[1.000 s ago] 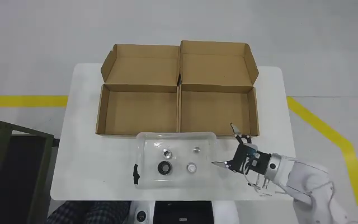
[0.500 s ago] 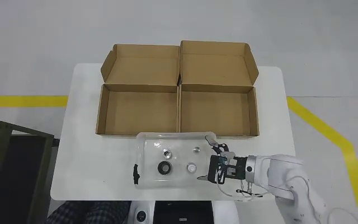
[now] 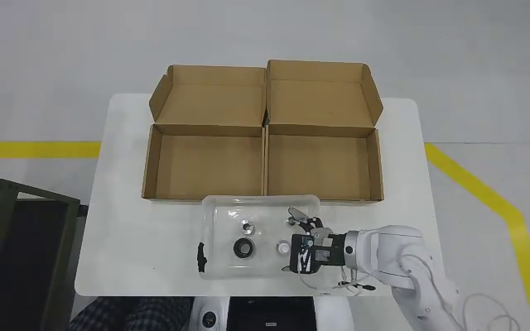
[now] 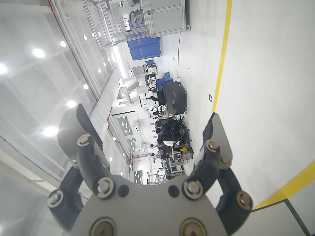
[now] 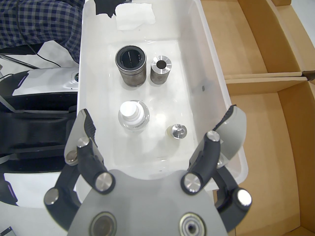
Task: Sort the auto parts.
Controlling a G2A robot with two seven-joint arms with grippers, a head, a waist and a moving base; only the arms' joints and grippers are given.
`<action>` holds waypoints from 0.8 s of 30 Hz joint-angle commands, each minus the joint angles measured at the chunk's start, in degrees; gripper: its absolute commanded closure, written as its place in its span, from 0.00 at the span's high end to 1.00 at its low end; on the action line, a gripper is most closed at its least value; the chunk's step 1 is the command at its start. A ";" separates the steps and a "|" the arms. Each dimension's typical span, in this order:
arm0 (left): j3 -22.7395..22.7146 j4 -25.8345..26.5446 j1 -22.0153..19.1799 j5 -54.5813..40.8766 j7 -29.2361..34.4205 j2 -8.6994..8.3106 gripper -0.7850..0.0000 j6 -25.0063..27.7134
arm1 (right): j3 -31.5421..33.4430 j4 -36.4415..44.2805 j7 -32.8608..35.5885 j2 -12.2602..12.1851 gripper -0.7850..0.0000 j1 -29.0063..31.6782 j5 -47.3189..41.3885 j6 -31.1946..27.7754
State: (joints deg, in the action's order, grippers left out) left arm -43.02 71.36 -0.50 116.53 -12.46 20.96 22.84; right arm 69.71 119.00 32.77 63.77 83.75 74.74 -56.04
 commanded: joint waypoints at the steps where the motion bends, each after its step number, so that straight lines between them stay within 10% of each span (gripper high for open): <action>1: 0.00 0.00 0.00 0.00 0.00 0.00 1.00 0.00 | -0.59 -0.40 0.16 -0.06 1.00 -0.36 0.10 0.12; 18: 0.00 0.00 0.00 0.00 0.00 0.00 1.00 0.00 | -2.85 -3.00 1.63 -1.05 0.60 -2.47 -0.35 -0.66; 24: 0.00 0.00 0.00 0.00 0.00 0.00 1.00 0.00 | -3.79 -3.91 2.06 -1.41 0.61 -2.88 -0.40 -1.09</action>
State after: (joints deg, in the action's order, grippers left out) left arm -43.02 71.36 -0.50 116.53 -12.46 20.96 22.84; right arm 66.03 115.26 34.80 62.41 80.96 74.34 -57.11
